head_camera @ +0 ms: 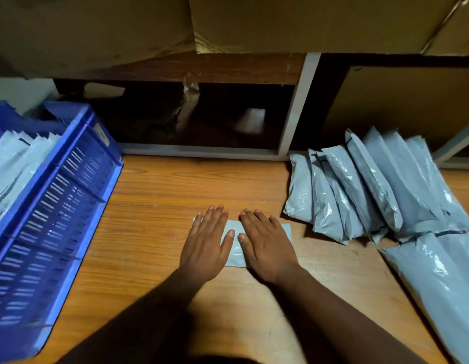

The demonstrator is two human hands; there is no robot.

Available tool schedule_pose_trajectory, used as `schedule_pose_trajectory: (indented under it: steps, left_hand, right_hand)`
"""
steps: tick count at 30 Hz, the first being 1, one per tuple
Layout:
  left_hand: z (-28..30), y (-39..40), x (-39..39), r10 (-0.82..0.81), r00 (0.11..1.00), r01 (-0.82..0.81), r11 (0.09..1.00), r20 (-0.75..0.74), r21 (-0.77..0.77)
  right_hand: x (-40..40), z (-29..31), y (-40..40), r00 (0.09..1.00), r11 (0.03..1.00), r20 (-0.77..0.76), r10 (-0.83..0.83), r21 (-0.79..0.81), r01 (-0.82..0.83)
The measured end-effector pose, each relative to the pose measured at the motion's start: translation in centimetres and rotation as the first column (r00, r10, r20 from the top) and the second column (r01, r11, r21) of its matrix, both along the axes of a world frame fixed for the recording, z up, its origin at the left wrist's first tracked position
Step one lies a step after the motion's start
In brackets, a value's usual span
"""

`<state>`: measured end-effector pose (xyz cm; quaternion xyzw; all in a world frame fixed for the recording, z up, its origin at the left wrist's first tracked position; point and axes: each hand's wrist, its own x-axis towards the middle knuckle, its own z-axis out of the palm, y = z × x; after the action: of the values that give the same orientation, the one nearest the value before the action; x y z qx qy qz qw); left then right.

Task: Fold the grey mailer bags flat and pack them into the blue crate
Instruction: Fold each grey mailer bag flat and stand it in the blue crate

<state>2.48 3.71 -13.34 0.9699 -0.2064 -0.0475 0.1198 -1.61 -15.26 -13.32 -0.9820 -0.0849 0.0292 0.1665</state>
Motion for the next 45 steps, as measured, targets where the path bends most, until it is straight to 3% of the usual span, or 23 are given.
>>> schedule_pose_trajectory:
  steps: [6, 9, 13, 15, 18, 20, 22, 27, 29, 32, 34, 37, 39, 45]
  left_hand:
    - [0.9, 3.8, 1.2, -0.141, 0.977, 0.123, 0.985, -0.158, -0.12]
    - [2.8, 4.5, 2.5, -0.124, 0.977, 0.105, 0.988, -0.176, -0.111]
    - [6.5, 3.6, 4.2, -0.189, 0.925, 0.165, 0.981, -0.328, -0.099]
    - [8.3, 3.6, 4.1, -0.206, 0.943, 0.149, 0.963, -0.261, -0.223]
    - [10.3, 3.9, 3.1, -0.179, 0.981, 0.142, 0.926, -0.075, -0.351]
    - [10.5, 4.0, 1.9, -0.145, 0.986, 0.163, 0.927, 0.08, -0.339]
    - [9.1, 4.2, 0.6, -0.135, 0.979, 0.175, 0.943, 0.156, -0.283]
    - [3.8, 5.6, -3.4, -0.164, 0.986, 0.156, 0.969, -0.028, -0.193]
    - [3.7, 5.8, -3.8, -0.136, 0.99, 0.138, 0.96, 0.026, -0.246]
    - [3.8, 4.1, -2.6, -0.087, 0.991, 0.115, 0.942, 0.103, -0.316]
    - [3.1, 2.1, -1.2, -0.038, 0.998, 0.051, 0.965, 0.057, -0.257]
    - [1.2, 0.1, -0.2, -0.035, 0.999, 0.033, 0.994, -0.021, -0.107]
    - [0.3, -0.3, -0.3, -0.043, 0.999, 0.043, 0.999, 0.004, -0.025]
    - [-0.9, -0.9, -0.8, 0.004, 0.989, -0.004, 1.0, 0.149, -0.001]
  right_hand:
    - [-3.3, 2.2, -3.7, 0.999, 0.996, -0.021, -0.042, 0.082, 0.043]
    - [-2.5, 4.1, -3.6, 0.995, 0.996, -0.056, -0.087, 0.029, 0.089]
    - [-0.5, 7.7, -3.3, 0.993, 0.998, -0.116, -0.03, -0.056, 0.024]
    - [-0.3, 9.4, -3.3, 0.995, 1.0, -0.102, -0.014, 0.018, 0.016]
    - [-0.9, 10.4, -4.1, 0.995, 0.992, 0.101, -0.009, 0.128, -0.004]
    - [-1.3, 10.0, -4.1, 0.973, 0.993, 0.231, -0.001, 0.115, -0.026]
    - [-1.8, 8.6, -3.5, 0.969, 0.998, 0.248, -0.003, 0.068, -0.014]
    - [-5.2, 4.7, -3.4, 0.992, 0.996, 0.099, 0.08, 0.037, -0.084]
    - [-5.5, 5.6, -3.6, 0.996, 0.996, 0.069, 0.052, 0.075, -0.057]
    - [-3.6, 6.7, -2.7, 0.987, 0.993, 0.16, 0.026, 0.111, -0.044]
    - [-1.4, 6.4, -1.0, 0.984, 0.996, 0.176, 0.04, 0.066, -0.053]
    - [0.5, 3.6, 1.1, 0.999, 1.0, 0.046, 0.028, 0.012, -0.029]
    - [0.6, 1.5, 1.4, 1.0, 1.0, -0.011, 0.006, -0.005, -0.006]
    - [0.3, 0.2, 1.7, 0.996, 0.999, 0.093, -0.013, -0.051, 0.018]
